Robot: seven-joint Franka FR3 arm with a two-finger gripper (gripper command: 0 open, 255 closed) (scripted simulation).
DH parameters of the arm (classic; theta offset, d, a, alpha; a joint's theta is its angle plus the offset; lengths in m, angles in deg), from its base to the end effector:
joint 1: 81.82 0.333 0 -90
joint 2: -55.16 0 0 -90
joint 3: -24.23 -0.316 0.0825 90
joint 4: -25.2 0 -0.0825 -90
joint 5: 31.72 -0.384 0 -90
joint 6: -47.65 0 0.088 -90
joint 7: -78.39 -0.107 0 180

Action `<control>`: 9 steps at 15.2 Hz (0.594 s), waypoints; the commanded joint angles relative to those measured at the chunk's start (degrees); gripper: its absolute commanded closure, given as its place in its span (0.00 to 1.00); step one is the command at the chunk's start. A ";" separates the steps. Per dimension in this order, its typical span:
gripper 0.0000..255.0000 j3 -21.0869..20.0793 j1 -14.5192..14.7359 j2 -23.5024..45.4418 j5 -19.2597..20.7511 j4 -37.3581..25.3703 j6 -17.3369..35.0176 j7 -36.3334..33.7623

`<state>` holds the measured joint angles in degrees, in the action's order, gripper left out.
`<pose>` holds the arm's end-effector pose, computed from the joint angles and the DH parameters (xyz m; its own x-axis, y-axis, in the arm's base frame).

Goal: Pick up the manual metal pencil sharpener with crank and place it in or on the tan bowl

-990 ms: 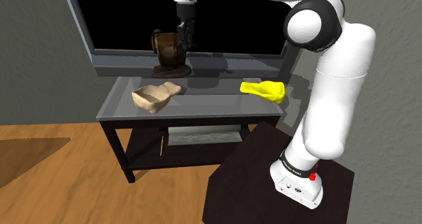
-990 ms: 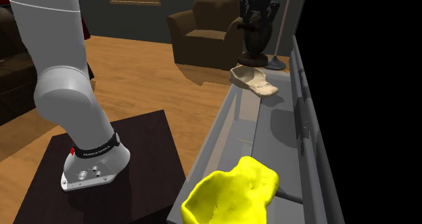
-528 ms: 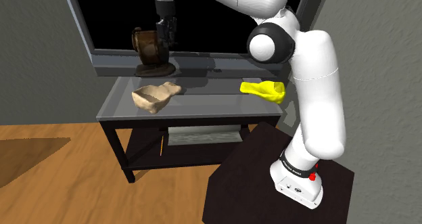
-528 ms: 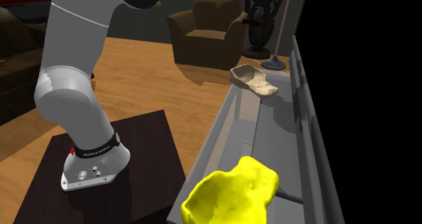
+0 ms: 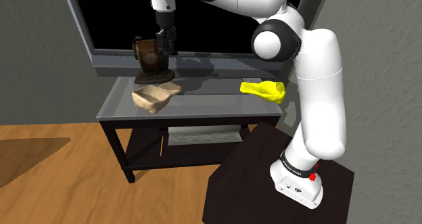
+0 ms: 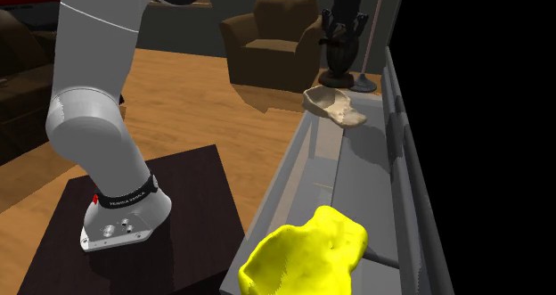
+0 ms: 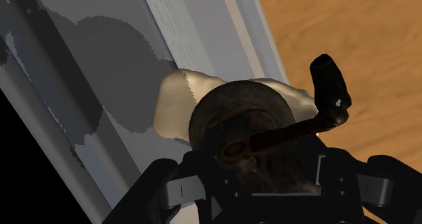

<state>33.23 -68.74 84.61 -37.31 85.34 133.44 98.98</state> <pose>0.6849 0.0900 0.5430 0.8978 0.4375 -0.0499 0.4359 -0.8991 -0.0407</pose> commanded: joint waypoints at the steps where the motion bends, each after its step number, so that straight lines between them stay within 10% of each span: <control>1: 1.00 0.02 0.21 -0.81 0.08 2.74 2.19 0.06; 9: 1.00 0.01 0.73 -2.26 0.24 11.22 9.22 0.29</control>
<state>33.24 -68.09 82.73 -37.08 95.50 141.71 99.25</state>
